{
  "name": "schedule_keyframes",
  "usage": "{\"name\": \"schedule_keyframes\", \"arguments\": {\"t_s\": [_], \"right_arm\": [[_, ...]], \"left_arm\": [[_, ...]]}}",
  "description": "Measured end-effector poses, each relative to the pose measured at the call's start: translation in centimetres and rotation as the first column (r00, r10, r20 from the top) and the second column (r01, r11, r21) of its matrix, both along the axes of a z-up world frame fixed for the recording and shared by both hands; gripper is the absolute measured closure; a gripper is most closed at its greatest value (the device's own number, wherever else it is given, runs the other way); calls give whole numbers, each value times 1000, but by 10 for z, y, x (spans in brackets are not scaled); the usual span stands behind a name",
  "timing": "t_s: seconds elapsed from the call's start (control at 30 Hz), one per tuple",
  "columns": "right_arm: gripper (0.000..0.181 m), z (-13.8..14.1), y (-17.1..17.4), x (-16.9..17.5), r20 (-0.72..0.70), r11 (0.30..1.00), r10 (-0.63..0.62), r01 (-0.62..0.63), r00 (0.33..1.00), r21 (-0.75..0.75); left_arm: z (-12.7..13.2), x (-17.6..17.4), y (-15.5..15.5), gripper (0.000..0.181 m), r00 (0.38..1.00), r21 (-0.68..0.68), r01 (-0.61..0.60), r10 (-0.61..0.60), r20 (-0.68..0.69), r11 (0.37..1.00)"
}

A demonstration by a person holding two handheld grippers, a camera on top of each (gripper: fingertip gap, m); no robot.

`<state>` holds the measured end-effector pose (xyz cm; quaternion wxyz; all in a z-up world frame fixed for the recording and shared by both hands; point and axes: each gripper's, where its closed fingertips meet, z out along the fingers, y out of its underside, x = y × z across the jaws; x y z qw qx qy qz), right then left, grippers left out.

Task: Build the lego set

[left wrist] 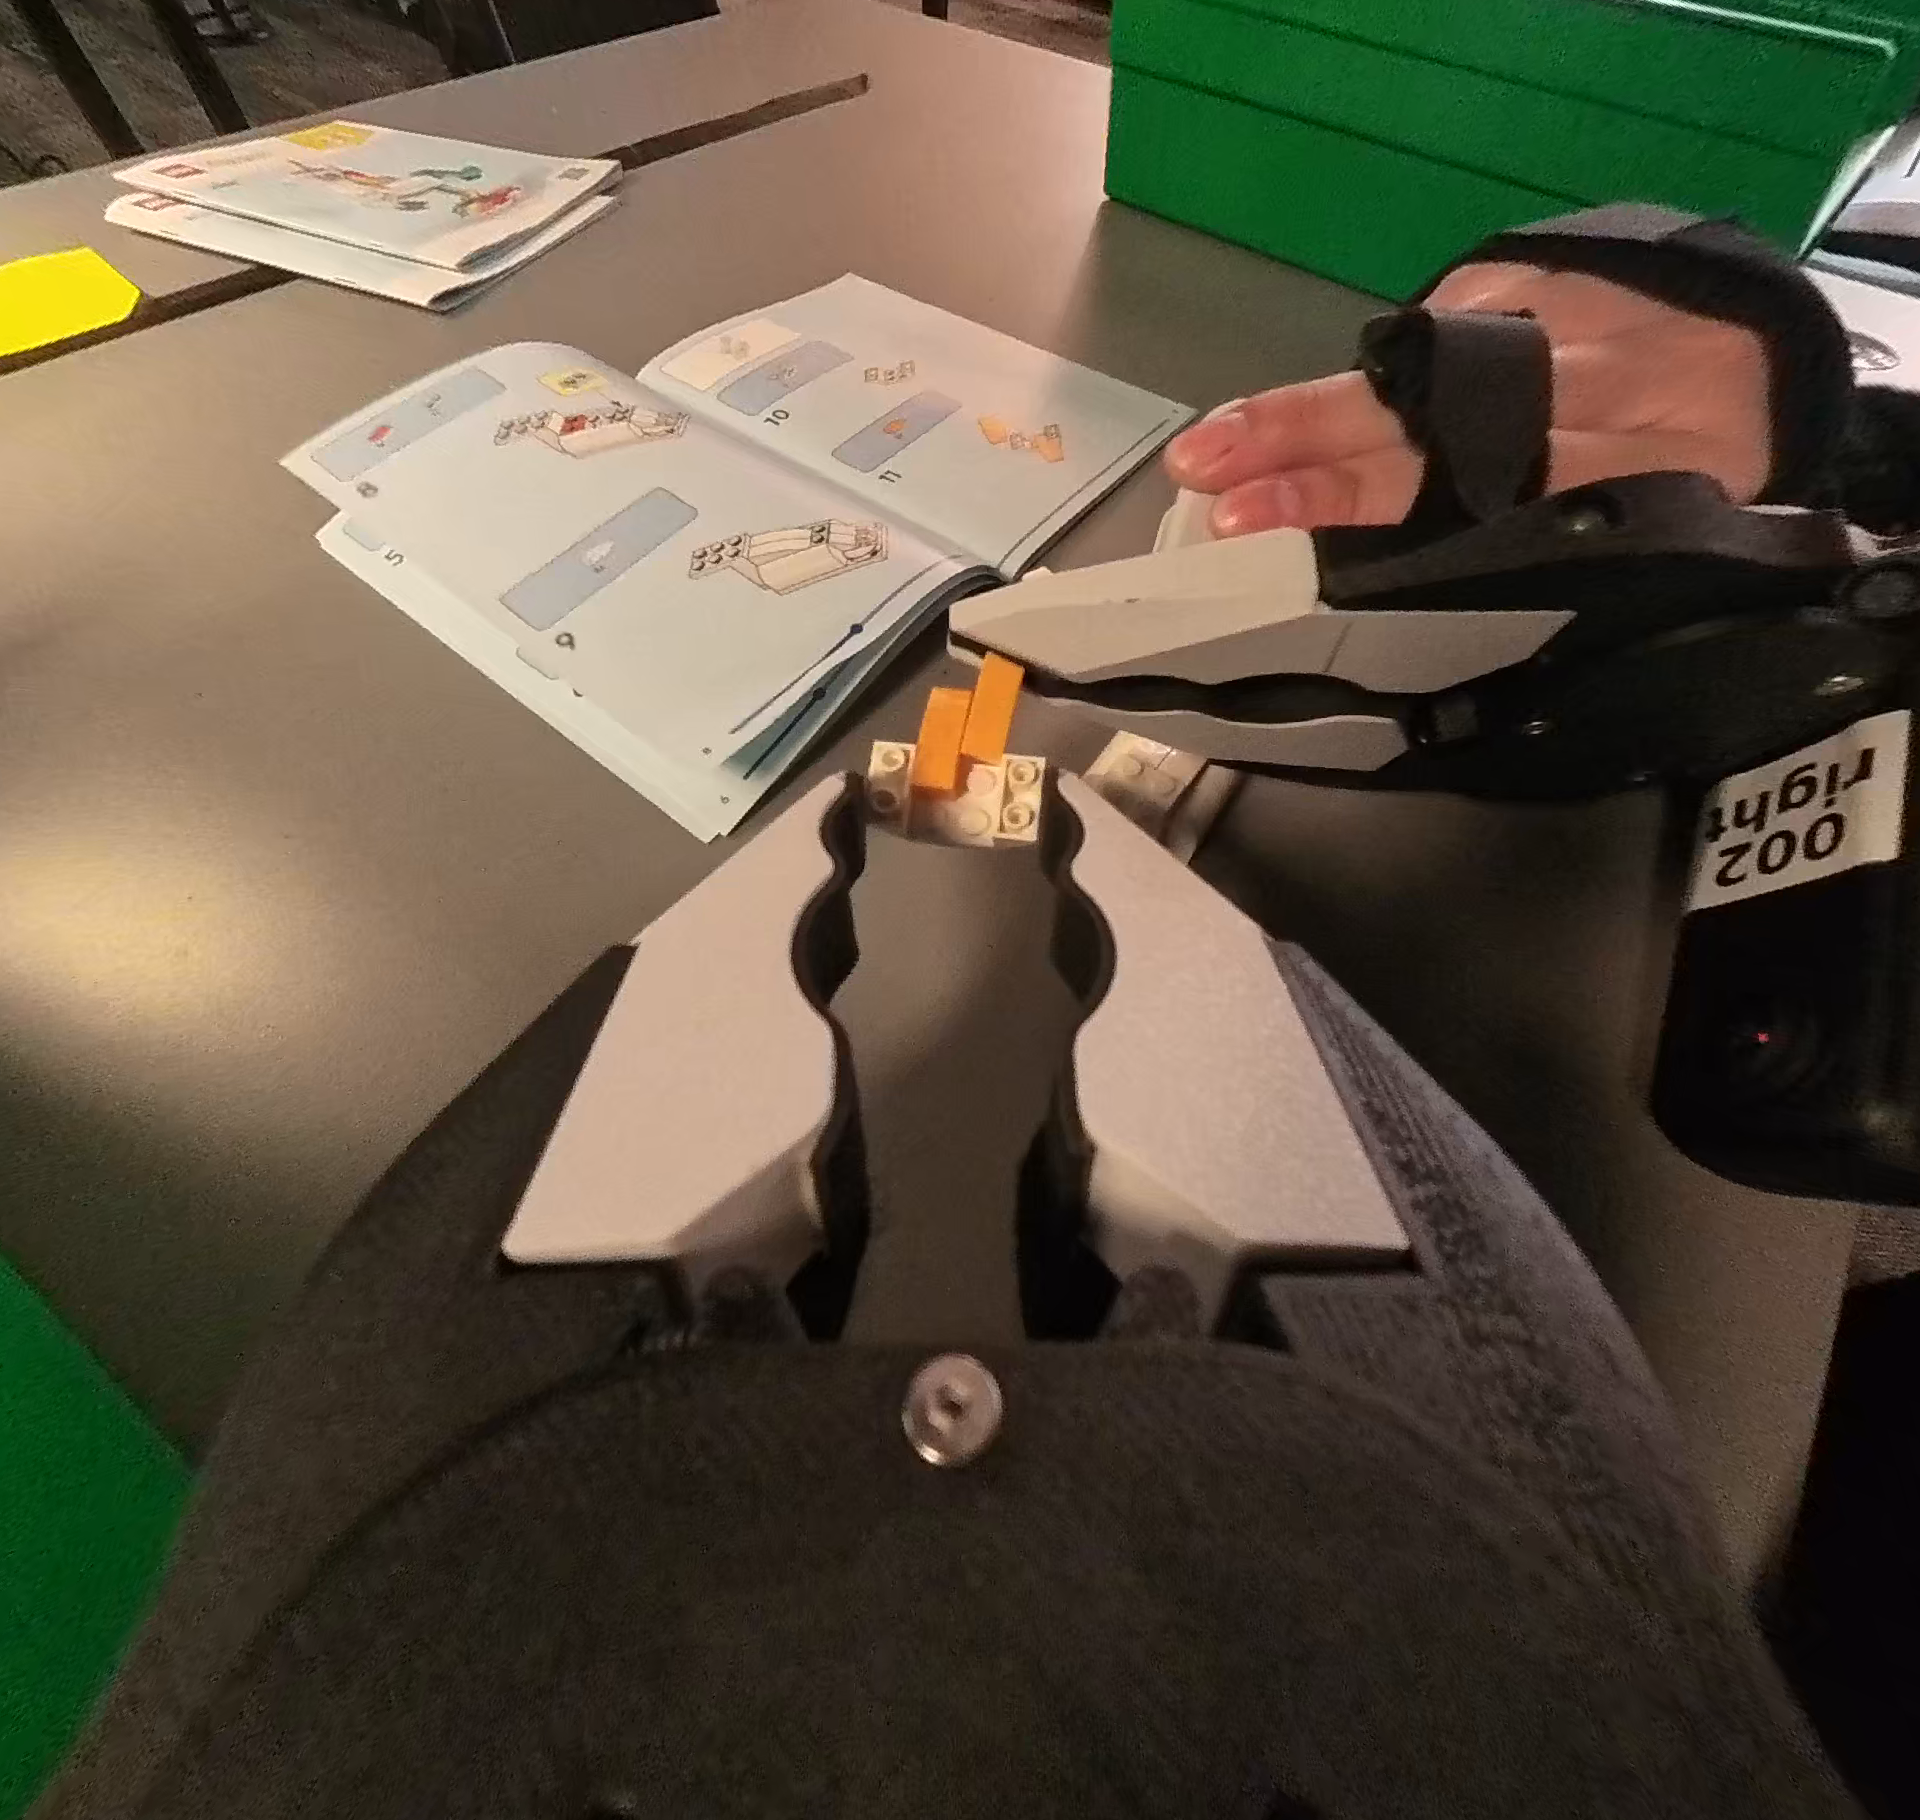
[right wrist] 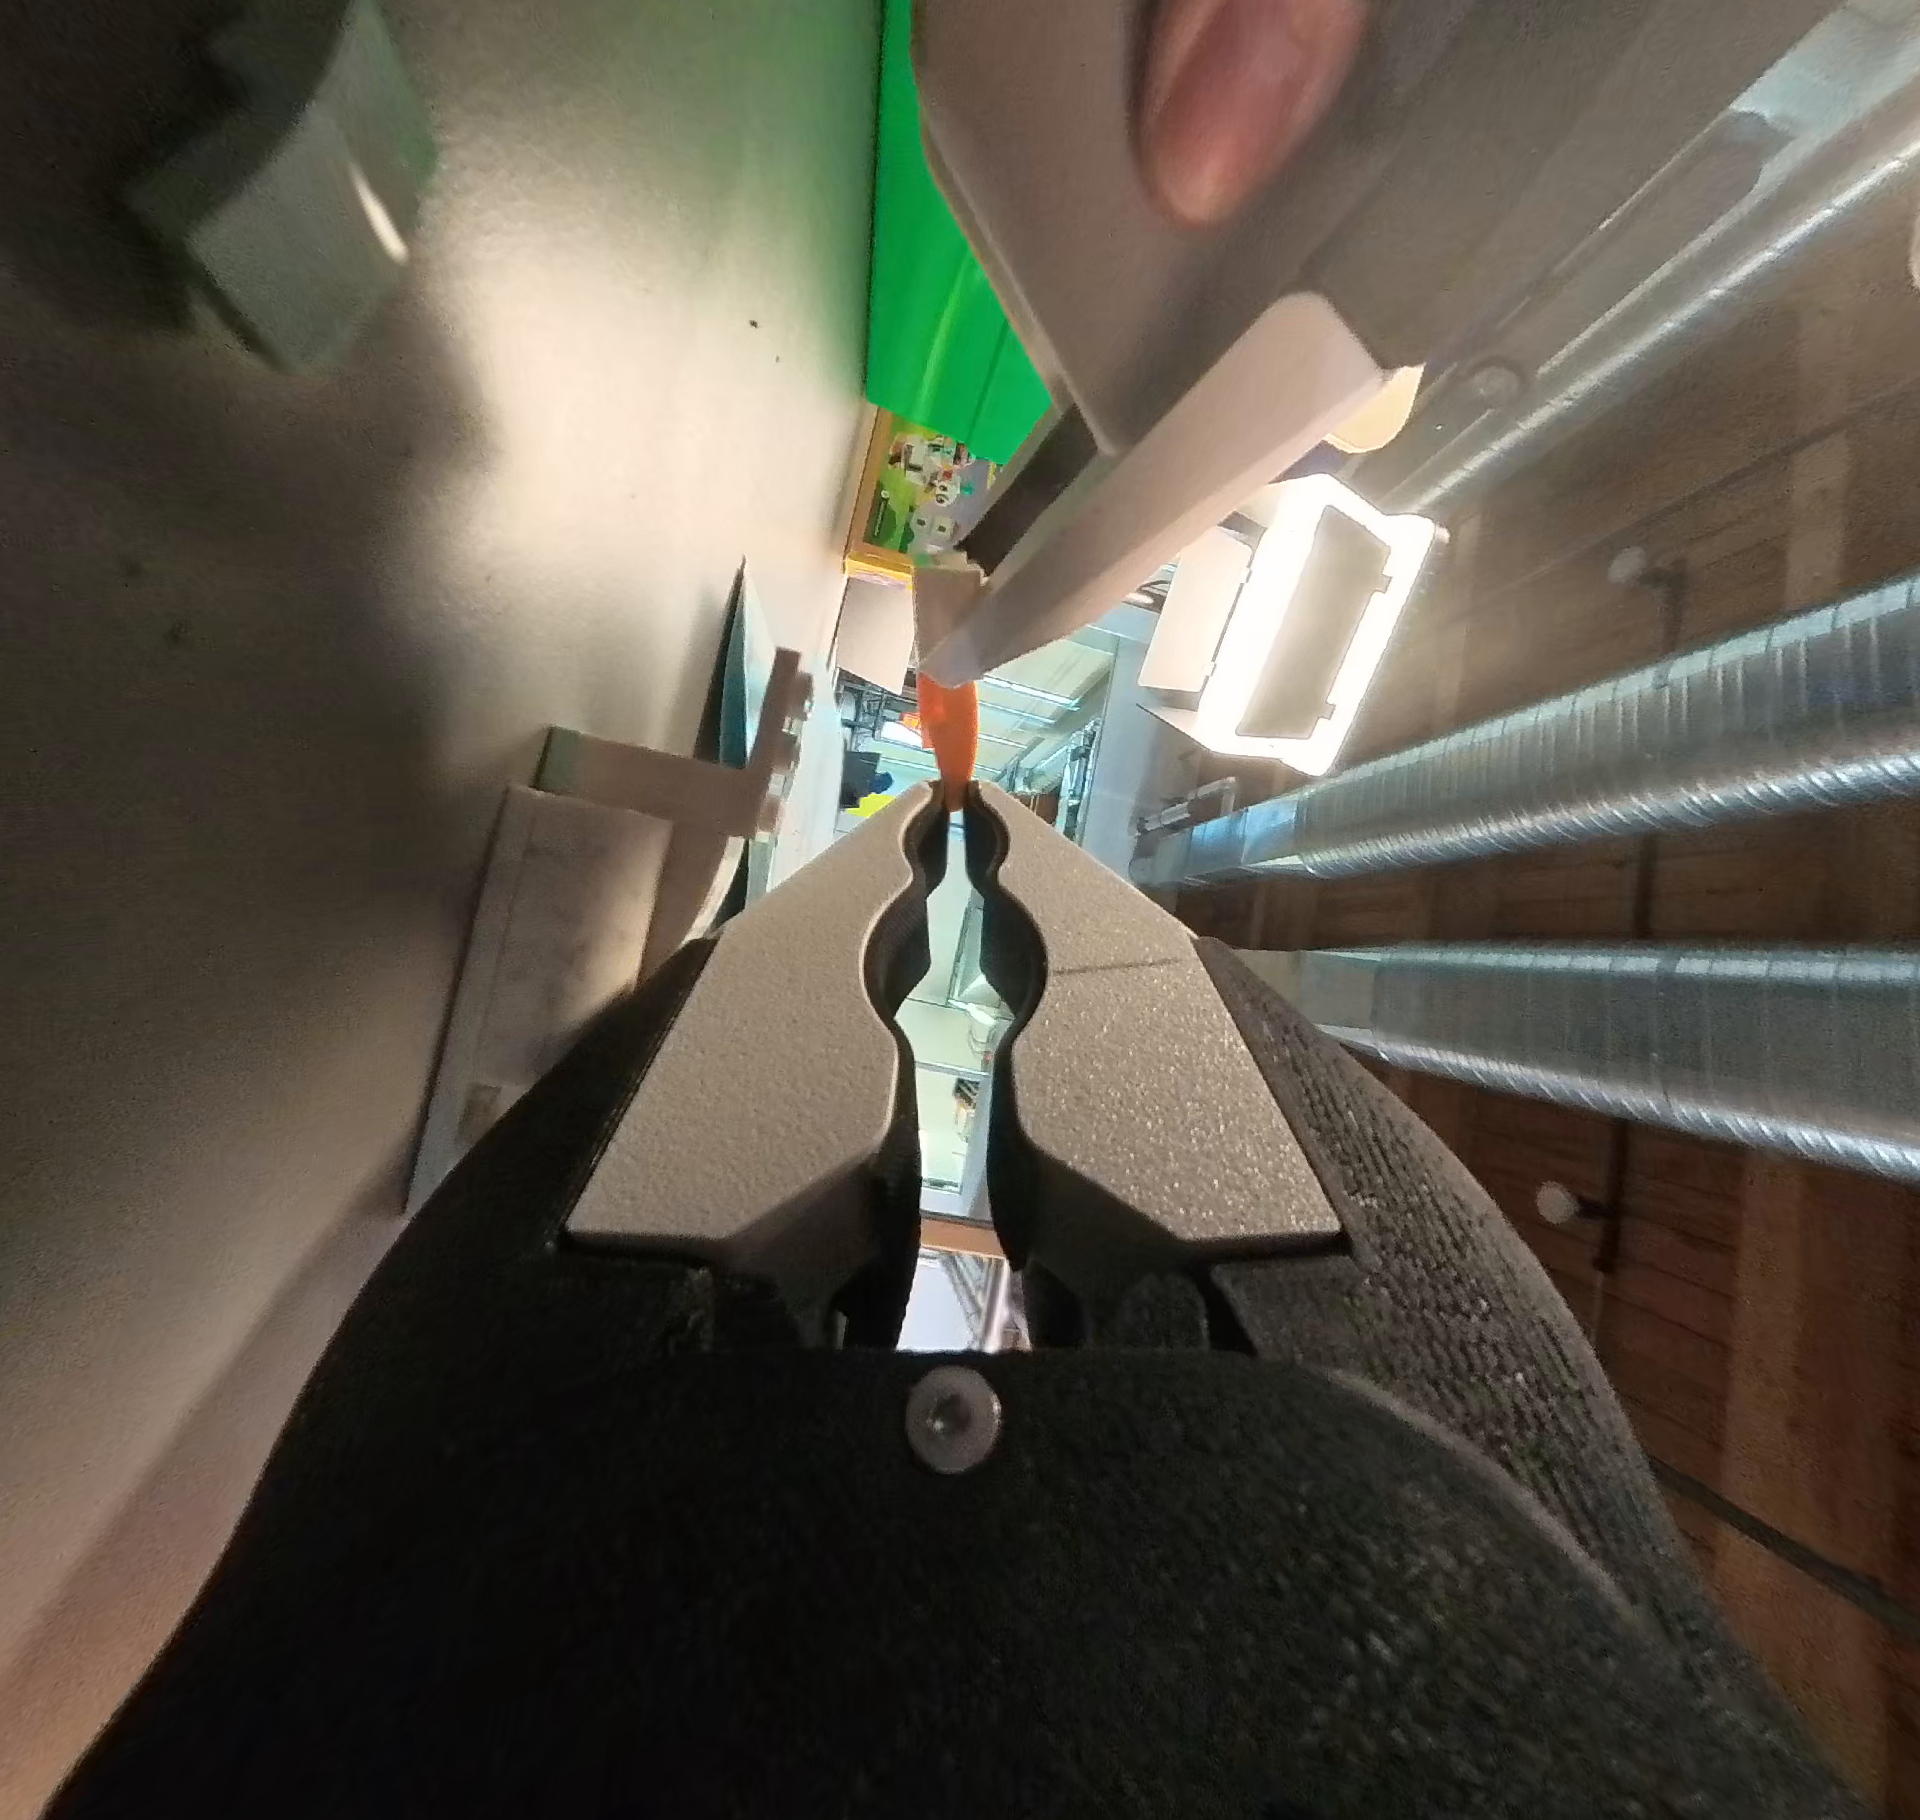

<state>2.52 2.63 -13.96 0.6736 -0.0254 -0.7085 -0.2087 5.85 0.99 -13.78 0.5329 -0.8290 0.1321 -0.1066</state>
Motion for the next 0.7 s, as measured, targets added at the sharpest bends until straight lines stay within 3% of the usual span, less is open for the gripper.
{"name": "schedule_keyframes", "arguments": {"t_s": [0.7], "right_arm": [[181, -3, -2, -3, 5, 1000, 2, -2, 1000, -8]], "left_arm": [[-4, 0, 0, 149, 1000, -28, 4, -4, 8, 1000]]}}
